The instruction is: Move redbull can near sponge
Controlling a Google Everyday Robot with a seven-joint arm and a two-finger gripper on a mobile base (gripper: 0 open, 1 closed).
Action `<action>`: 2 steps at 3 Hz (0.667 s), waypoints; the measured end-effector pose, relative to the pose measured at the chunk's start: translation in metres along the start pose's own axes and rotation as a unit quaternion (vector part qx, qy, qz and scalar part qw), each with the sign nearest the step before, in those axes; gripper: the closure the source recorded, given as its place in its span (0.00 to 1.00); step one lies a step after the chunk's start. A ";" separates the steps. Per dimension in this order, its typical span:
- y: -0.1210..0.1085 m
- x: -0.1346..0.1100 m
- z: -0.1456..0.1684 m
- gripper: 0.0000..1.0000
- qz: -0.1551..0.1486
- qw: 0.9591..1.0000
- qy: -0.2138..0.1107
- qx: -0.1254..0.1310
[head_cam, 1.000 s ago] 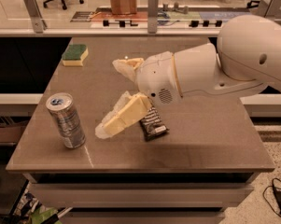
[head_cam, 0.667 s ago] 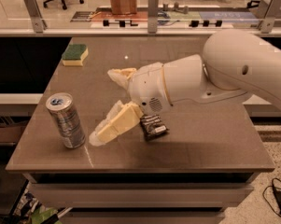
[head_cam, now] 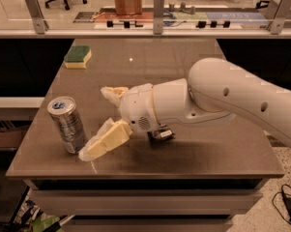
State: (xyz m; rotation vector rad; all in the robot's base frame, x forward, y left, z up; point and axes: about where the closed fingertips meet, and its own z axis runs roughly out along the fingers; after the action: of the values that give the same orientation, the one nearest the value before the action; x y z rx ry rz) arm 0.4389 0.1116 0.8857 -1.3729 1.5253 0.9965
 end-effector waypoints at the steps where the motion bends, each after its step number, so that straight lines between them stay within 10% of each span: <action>1: 0.002 -0.002 0.015 0.00 0.004 0.999 -0.038 -0.010; 2: 0.006 -0.003 0.029 0.00 0.007 0.997 -0.076 -0.020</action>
Offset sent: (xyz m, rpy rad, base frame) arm -0.0038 0.0421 -0.0125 0.2531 0.0233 0.0395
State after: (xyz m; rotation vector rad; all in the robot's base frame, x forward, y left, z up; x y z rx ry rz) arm 0.4353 0.1409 0.8791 -1.2852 1.4102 1.1193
